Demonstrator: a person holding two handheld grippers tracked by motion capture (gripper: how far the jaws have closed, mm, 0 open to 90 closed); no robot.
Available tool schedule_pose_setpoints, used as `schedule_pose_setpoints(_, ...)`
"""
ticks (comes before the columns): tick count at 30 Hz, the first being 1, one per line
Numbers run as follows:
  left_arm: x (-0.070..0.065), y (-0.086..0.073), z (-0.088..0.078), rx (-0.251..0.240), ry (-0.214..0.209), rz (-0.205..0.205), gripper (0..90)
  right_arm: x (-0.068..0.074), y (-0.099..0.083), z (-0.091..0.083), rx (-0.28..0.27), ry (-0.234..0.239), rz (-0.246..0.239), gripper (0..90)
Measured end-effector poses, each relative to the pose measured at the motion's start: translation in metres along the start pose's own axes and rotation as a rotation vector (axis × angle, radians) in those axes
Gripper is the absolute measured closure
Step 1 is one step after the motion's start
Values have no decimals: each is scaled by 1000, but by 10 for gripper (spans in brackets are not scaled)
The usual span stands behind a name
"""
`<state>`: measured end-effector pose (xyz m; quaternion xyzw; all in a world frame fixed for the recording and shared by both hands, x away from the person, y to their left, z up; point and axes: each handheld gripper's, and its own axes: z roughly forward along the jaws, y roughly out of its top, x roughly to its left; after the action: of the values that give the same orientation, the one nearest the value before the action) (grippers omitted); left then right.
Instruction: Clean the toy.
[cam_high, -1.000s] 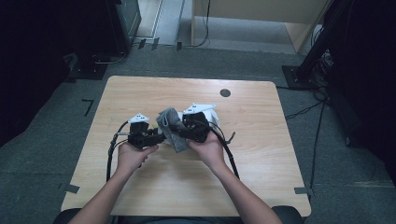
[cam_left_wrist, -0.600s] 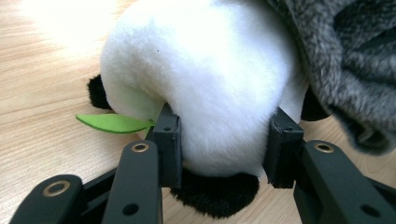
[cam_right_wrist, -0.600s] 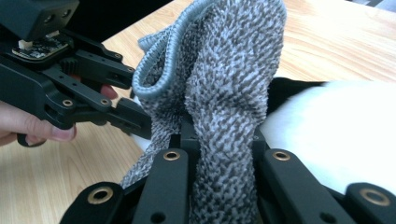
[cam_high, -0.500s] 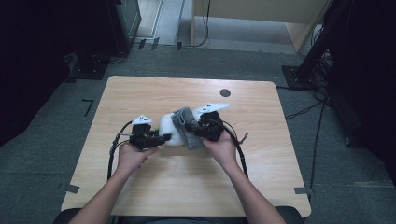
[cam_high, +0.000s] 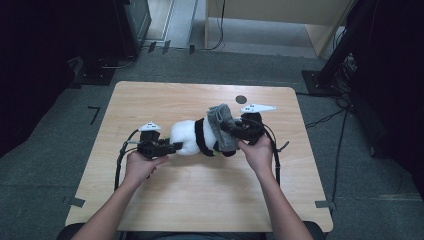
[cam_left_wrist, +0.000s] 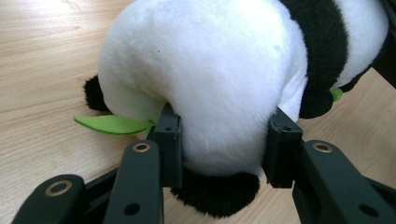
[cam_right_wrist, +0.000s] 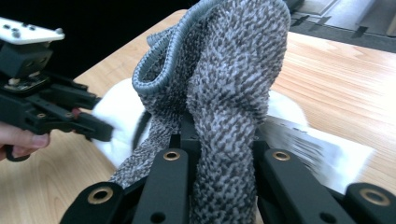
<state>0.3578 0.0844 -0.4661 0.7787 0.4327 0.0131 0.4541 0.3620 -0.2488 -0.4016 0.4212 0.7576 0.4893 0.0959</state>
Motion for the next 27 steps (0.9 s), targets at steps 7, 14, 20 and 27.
schedule_pose_setpoints(7, 1, 0, 0, 3, -3, -1, 577, -14, -5, -2, -12, -23, 49, 790)
schedule_pose_setpoints(14, 0, -1, 1, -1, 0, -2, 576, -26, -10, -2, -17, -69, 71, 791)
schedule_pose_setpoints(20, 4, -1, 0, -7, 2, -24, 571, -37, -11, -11, -25, -102, 107, 790)
schedule_pose_setpoints(27, 0, 0, 0, -14, 18, -23, 570, 10, 13, -17, -98, -5, 11, 790)
